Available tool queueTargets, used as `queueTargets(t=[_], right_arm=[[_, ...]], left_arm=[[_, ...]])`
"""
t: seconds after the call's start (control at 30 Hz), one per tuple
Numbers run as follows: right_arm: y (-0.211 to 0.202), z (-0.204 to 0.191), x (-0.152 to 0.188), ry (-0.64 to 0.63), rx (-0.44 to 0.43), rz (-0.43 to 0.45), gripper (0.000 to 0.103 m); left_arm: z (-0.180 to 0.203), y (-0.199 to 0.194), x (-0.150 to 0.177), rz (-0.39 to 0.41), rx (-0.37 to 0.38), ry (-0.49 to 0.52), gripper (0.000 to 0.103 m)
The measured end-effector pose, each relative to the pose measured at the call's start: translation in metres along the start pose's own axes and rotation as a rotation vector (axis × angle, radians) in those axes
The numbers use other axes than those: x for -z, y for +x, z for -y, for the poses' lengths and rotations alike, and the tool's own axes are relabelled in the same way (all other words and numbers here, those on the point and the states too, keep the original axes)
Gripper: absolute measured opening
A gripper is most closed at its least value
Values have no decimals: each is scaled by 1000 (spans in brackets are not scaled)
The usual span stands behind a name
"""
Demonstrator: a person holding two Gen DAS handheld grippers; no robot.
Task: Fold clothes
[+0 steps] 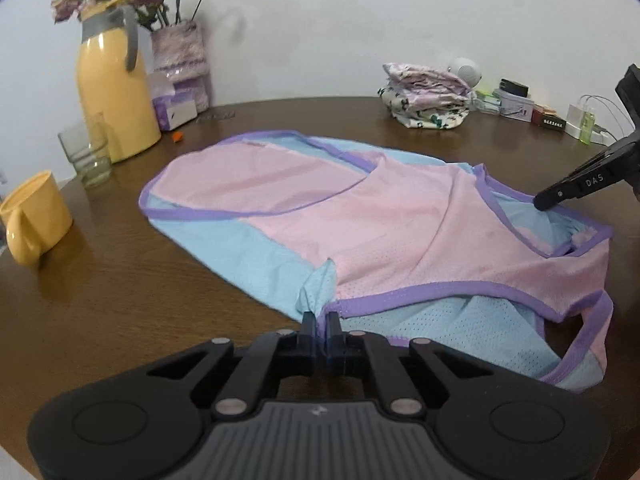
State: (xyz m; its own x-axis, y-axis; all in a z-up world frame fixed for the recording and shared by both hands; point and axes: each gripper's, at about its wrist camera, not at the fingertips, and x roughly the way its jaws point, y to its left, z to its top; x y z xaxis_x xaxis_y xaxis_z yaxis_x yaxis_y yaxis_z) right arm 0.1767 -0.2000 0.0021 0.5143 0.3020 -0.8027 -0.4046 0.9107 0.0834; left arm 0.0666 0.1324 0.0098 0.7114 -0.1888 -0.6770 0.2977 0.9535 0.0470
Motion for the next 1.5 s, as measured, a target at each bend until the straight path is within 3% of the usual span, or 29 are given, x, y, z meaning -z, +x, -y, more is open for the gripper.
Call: queueTargets(t=[0.07,0.1,0.17,0.27,0.33,0.47,0.53,0.57,0.63,0.67,0.8,1.0,1.03,1.1,1.2,1.27,1.3,1.43,1.5], right_arm=[[-1,0,-1,3,-12,5,11],[-3,1,-1,9,-21,8,15],[-12,1,0,13,-36,34,27],[-37,0,8,9,-96,85,28],[-51,-4,14,-5,-172,99,28],[-54,-20,27,-51,-294,34,28],[-48,-26,33,-62,-312,-7,28],[-44,-28,36,-64,-316,-26,28],[-38,-30,43,-69,-323,-60,23],[-37,-30,47,-74,-316,-66,16],[-40,-30,63,-89,-290,-81,10],[-50,-28,71,-125,-198,-89,9],[-52,-26,72,-131,-180,-90,9],[-54,-21,74,-122,-148,-88,9],[-58,-13,76,-107,-103,-84,11],[-66,-9,75,-59,-127,-44,17],[-70,-8,74,-38,-139,-23,19],[-86,-21,64,-32,-202,94,40],[-80,-33,56,-61,-203,109,42]], left_arm=[[-2,0,0,-6,14,-18,15],[-3,-3,0,2,23,-36,30],[-4,-13,-2,42,47,-62,50],[0,-37,-6,121,124,-54,51],[8,-49,-9,144,245,-19,52],[41,-48,-14,107,507,80,52],[56,-39,-15,62,580,108,51],[64,-33,-14,35,591,118,50],[78,-22,-12,-20,612,138,28],[83,-16,-10,-50,624,148,2],[97,-9,1,-111,645,178,3],[108,-9,6,-105,701,201,5],[110,-8,7,-103,714,197,9],[112,-9,6,-88,730,187,28],[104,-21,0,-27,751,163,41],[83,-32,-5,42,751,121,46],[73,-37,-8,72,738,99,50],[21,-43,-15,135,506,-7,50],[-1,-34,-16,120,379,-52,48]])
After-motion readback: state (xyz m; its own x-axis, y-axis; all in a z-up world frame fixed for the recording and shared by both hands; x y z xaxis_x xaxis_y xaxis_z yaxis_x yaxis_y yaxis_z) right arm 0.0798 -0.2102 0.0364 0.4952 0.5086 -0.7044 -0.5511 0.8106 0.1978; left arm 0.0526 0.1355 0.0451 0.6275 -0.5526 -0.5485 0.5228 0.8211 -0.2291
